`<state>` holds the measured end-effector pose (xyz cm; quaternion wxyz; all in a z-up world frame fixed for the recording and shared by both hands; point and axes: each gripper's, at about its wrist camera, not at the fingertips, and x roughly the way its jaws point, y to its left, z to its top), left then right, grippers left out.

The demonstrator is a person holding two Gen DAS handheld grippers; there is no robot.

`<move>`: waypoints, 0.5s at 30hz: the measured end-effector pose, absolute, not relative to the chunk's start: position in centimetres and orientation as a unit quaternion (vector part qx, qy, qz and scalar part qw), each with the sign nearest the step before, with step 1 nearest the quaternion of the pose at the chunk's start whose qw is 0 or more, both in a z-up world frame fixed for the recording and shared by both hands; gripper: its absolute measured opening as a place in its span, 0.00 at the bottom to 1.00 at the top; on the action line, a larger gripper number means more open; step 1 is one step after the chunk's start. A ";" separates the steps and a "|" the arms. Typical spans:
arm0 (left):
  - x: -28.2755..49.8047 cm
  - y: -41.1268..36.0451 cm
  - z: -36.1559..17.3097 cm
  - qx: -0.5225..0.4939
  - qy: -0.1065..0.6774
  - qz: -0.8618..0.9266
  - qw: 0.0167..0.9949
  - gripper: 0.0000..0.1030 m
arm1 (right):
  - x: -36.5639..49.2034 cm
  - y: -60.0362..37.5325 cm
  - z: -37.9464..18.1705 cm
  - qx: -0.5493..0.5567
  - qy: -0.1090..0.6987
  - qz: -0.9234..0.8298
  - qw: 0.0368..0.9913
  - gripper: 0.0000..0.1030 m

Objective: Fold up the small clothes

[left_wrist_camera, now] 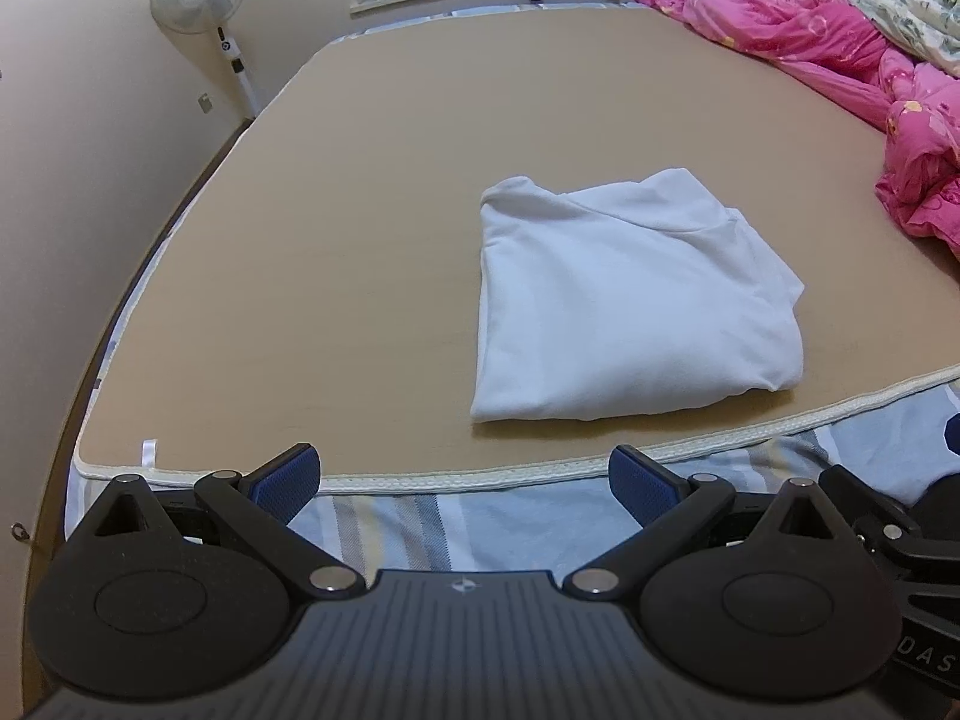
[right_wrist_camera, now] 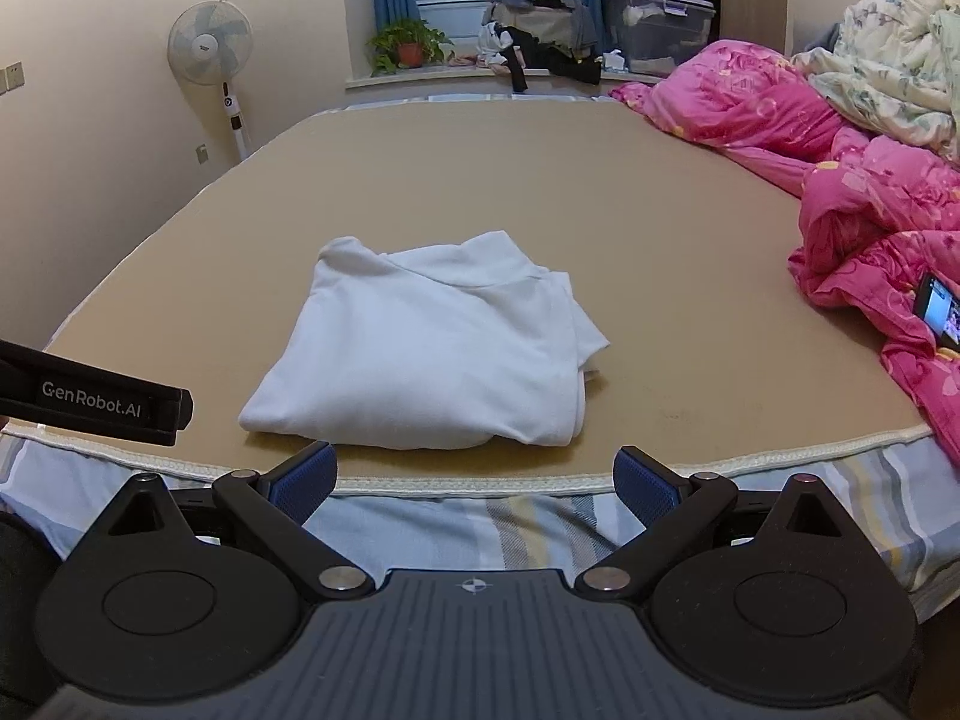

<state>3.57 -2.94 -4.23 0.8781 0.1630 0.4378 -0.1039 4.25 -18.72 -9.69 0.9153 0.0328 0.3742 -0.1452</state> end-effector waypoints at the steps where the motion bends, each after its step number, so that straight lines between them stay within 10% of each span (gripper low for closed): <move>1: 3.6 -3.0 -4.3 0.163 0.438 -0.104 0.878 1.00 | 4.3 -18.7 -9.7 0.033 0.374 -0.144 0.915 0.96; 15: 3.5 -2.9 -4.3 0.162 0.440 -0.097 0.878 1.00 | 4.8 -18.5 -9.7 0.027 0.377 -0.142 0.915 0.96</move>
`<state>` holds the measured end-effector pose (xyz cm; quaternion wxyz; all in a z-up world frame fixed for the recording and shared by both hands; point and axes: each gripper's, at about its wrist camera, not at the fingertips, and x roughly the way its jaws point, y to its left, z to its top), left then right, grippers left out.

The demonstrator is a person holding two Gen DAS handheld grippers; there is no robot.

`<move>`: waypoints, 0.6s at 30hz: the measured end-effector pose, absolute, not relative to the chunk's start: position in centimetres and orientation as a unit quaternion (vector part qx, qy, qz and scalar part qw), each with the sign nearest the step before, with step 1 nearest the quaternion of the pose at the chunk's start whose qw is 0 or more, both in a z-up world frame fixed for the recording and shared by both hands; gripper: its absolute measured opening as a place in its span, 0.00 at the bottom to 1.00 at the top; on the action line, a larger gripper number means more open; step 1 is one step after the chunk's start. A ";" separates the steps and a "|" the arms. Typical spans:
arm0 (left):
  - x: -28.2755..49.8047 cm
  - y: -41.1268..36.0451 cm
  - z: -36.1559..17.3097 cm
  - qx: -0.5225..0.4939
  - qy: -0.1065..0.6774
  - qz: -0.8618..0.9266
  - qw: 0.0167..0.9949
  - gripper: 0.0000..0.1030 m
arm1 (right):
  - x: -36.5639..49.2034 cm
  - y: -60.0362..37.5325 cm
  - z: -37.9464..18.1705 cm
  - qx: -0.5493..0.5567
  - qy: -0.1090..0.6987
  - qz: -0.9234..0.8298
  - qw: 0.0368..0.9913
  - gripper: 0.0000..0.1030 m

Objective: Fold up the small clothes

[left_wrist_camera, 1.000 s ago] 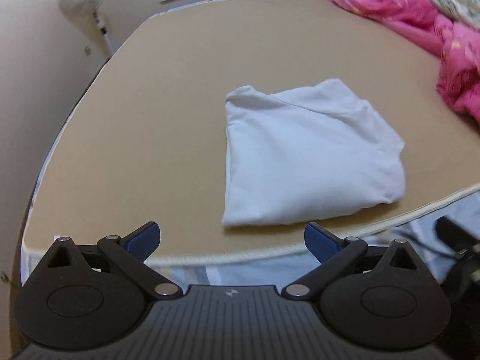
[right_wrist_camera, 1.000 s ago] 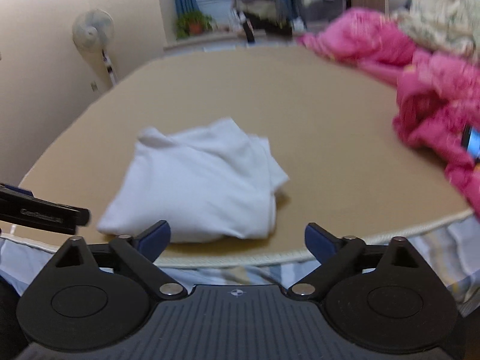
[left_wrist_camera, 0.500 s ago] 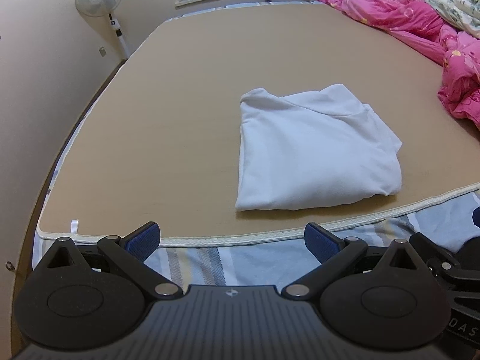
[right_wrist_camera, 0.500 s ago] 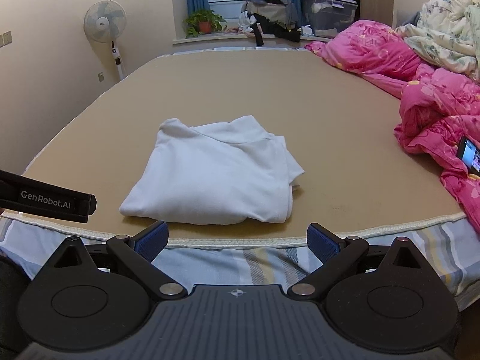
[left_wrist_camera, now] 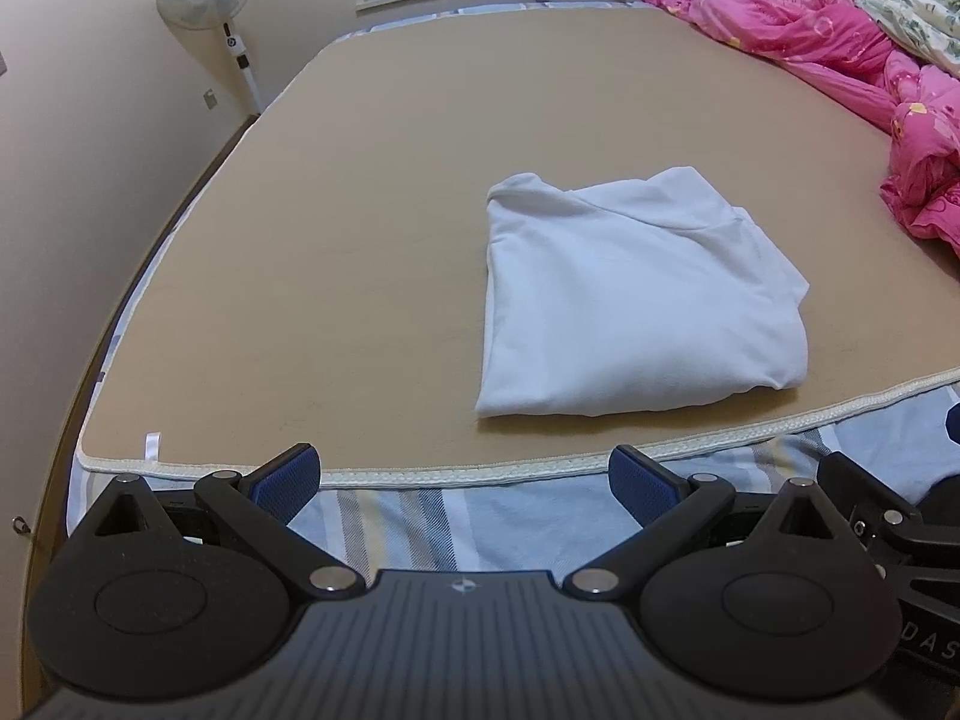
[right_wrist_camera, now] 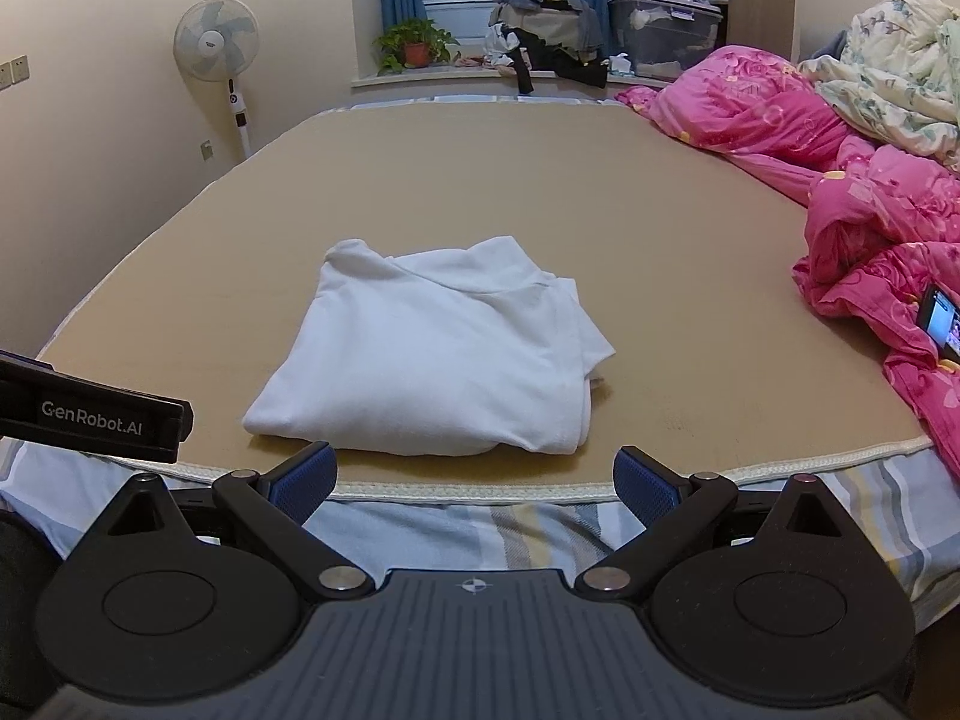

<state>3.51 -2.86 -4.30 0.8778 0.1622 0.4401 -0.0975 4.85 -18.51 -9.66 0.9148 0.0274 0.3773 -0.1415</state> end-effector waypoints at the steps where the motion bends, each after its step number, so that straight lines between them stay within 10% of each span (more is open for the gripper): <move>1: 3.5 -2.9 -4.3 0.162 0.440 -0.098 0.878 1.00 | 4.9 -18.5 -9.6 0.028 0.377 -0.142 0.915 0.96; 18: 3.2 -3.4 -3.9 0.166 0.431 -0.095 0.882 1.00 | 5.1 -18.3 -9.6 0.024 0.377 -0.140 0.915 0.96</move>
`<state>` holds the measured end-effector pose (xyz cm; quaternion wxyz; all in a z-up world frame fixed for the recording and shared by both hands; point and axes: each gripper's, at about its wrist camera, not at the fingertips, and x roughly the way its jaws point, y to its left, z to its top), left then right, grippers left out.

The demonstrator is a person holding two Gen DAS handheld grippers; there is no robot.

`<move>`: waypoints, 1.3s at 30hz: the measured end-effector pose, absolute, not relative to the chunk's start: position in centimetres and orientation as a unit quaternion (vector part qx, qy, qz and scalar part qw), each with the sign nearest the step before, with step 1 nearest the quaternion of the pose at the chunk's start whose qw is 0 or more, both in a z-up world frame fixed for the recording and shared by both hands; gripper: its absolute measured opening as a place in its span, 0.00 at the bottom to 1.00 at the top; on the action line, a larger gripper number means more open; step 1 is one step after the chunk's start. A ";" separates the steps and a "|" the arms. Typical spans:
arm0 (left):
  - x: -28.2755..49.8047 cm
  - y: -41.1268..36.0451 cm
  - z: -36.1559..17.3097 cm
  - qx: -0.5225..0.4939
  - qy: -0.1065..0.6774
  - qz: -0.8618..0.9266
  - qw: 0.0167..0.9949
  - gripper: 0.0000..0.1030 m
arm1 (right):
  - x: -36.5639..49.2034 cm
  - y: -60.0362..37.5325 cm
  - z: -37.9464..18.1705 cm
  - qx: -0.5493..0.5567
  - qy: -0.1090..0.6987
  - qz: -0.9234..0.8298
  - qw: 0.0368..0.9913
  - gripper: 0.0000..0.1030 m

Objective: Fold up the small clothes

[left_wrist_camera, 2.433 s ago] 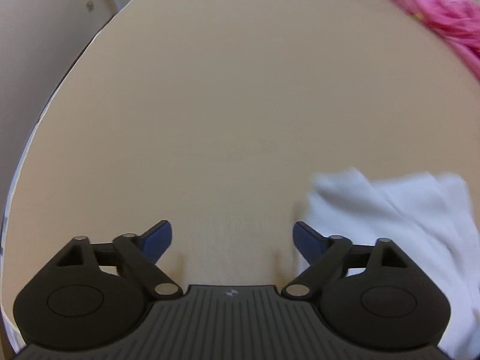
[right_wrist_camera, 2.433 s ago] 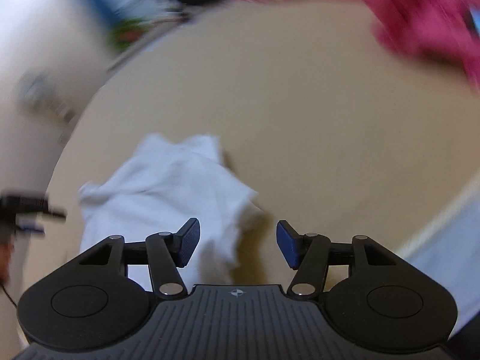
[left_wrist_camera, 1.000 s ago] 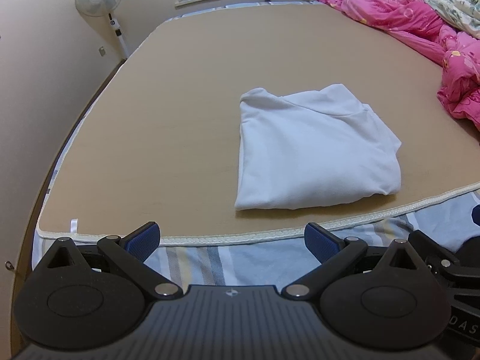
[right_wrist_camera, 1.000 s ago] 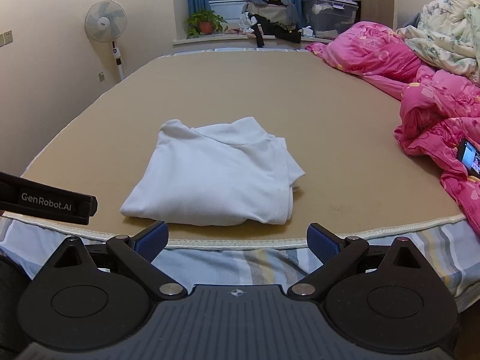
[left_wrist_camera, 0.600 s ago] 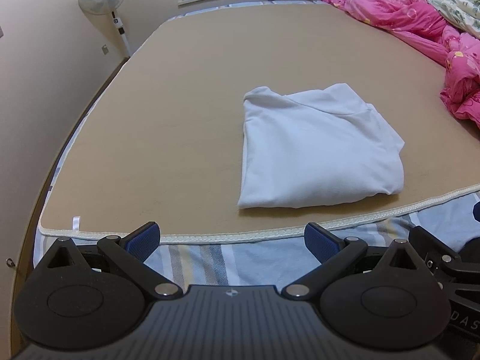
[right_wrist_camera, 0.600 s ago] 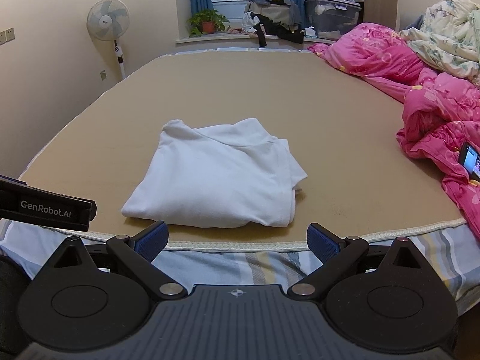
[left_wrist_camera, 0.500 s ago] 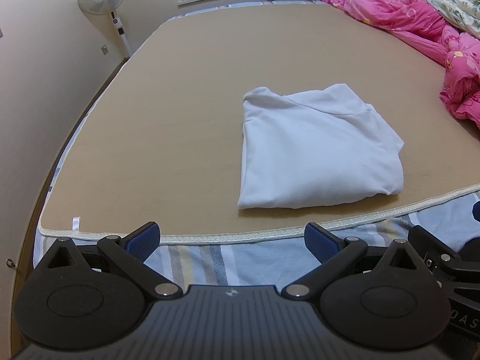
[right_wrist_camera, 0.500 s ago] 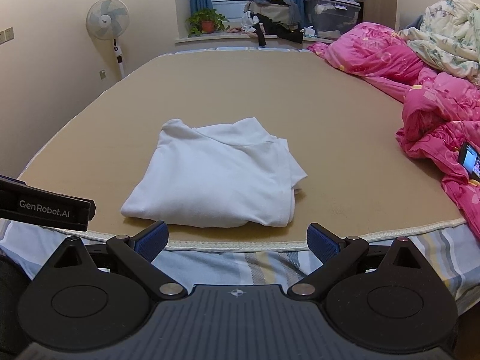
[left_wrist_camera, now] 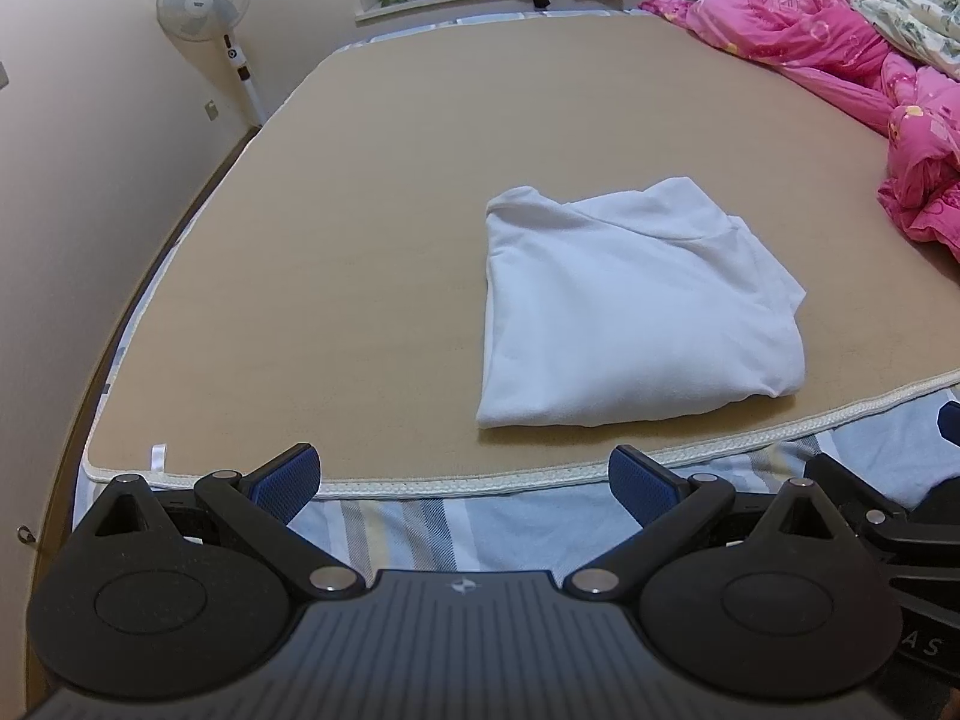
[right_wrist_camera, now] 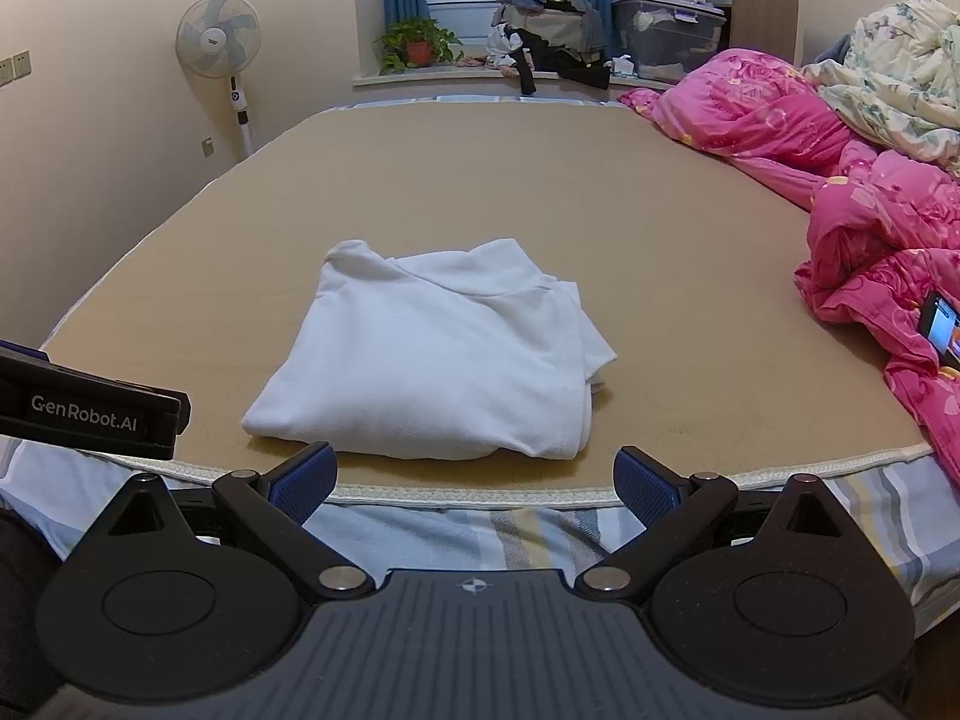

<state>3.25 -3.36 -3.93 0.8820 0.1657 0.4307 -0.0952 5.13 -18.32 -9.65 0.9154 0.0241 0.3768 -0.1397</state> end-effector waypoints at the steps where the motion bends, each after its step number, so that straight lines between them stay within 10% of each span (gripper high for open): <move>1: 3.2 -3.3 -3.9 0.165 0.431 -0.095 0.882 1.00 | 5.1 -18.3 -9.6 0.024 0.377 -0.140 0.915 0.96; 39: 3.0 -3.7 -4.4 0.173 0.436 -0.094 0.878 0.99 | 5.3 -18.0 -9.5 0.024 0.374 -0.137 0.917 0.96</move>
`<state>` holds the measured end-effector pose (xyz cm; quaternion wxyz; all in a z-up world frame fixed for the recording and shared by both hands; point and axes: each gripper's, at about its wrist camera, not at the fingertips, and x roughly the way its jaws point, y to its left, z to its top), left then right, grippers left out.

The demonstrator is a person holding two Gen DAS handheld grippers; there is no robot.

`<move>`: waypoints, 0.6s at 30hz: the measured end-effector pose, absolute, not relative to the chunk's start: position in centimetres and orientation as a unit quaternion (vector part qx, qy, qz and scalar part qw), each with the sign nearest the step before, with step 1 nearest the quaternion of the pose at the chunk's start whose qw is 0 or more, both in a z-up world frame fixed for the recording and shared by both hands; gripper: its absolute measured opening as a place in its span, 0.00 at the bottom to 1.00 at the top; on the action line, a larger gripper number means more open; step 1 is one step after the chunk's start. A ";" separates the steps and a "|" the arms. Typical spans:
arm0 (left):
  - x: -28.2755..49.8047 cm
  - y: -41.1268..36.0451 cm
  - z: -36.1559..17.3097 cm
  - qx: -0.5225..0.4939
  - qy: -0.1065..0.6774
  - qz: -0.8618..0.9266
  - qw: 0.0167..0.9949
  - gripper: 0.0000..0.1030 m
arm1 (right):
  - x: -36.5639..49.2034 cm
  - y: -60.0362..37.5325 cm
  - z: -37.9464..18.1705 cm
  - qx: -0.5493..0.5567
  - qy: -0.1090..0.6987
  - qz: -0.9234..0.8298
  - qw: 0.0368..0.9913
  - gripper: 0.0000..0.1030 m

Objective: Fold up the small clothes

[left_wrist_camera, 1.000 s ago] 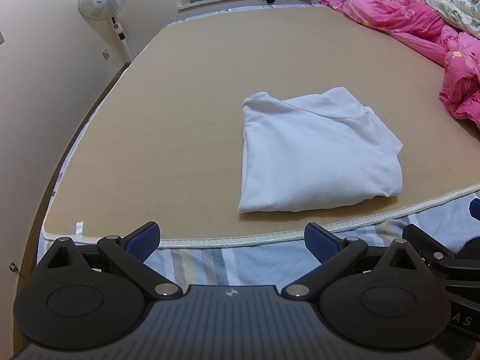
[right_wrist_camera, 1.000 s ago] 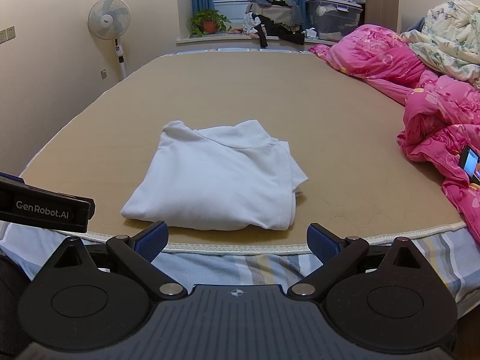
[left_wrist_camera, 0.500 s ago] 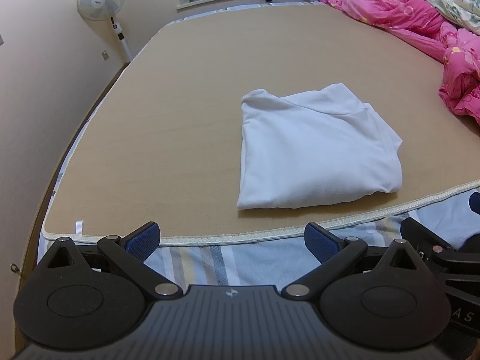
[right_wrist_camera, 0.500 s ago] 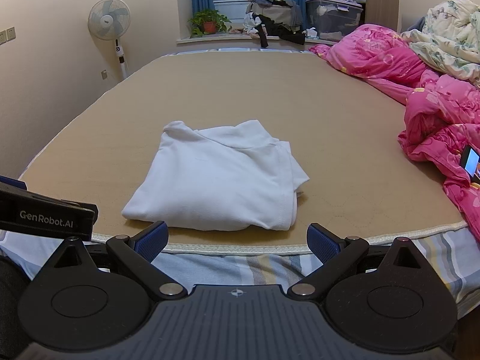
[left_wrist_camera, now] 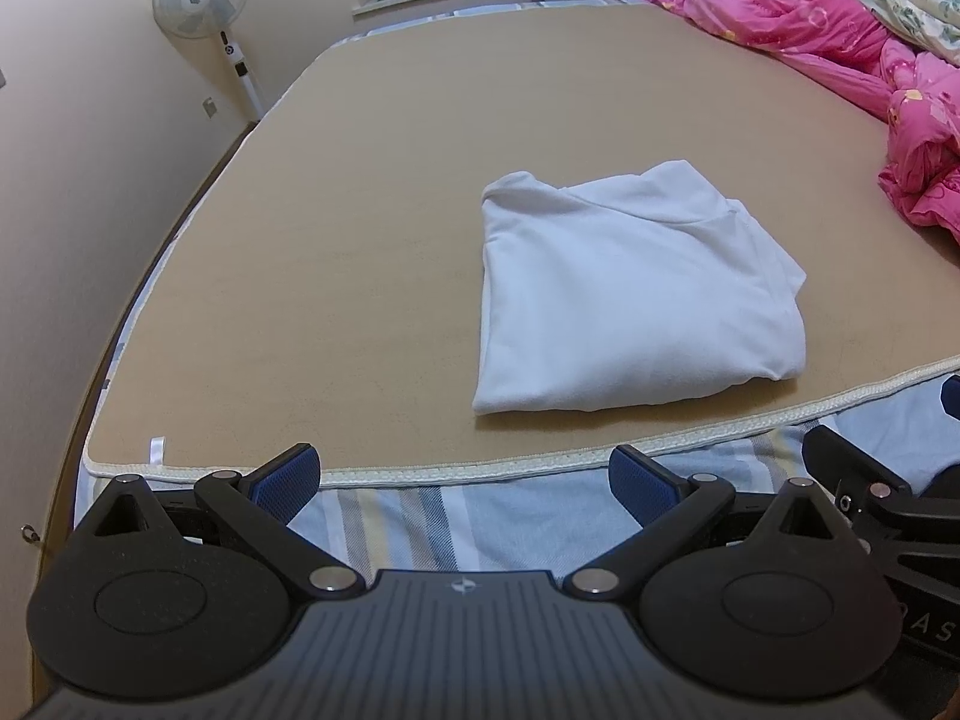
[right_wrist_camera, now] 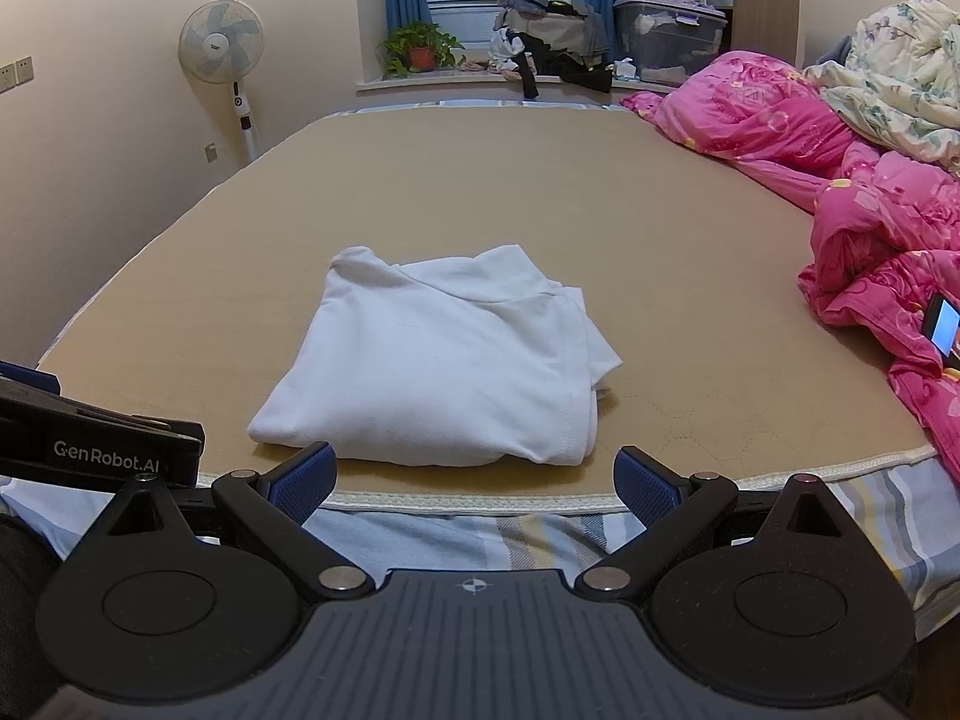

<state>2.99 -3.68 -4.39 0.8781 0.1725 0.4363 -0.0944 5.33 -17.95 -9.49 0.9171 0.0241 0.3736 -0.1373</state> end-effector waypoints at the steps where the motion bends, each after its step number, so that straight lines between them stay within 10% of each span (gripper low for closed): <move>1: 3.0 -3.7 -4.4 0.172 0.436 -0.094 0.878 1.00 | 5.3 -17.9 -9.5 0.024 0.374 -0.137 0.917 0.96; 18: 2.9 -3.5 -4.5 0.172 0.437 -0.094 0.878 0.99 | 5.6 -17.1 -9.4 0.025 0.373 -0.135 0.918 0.96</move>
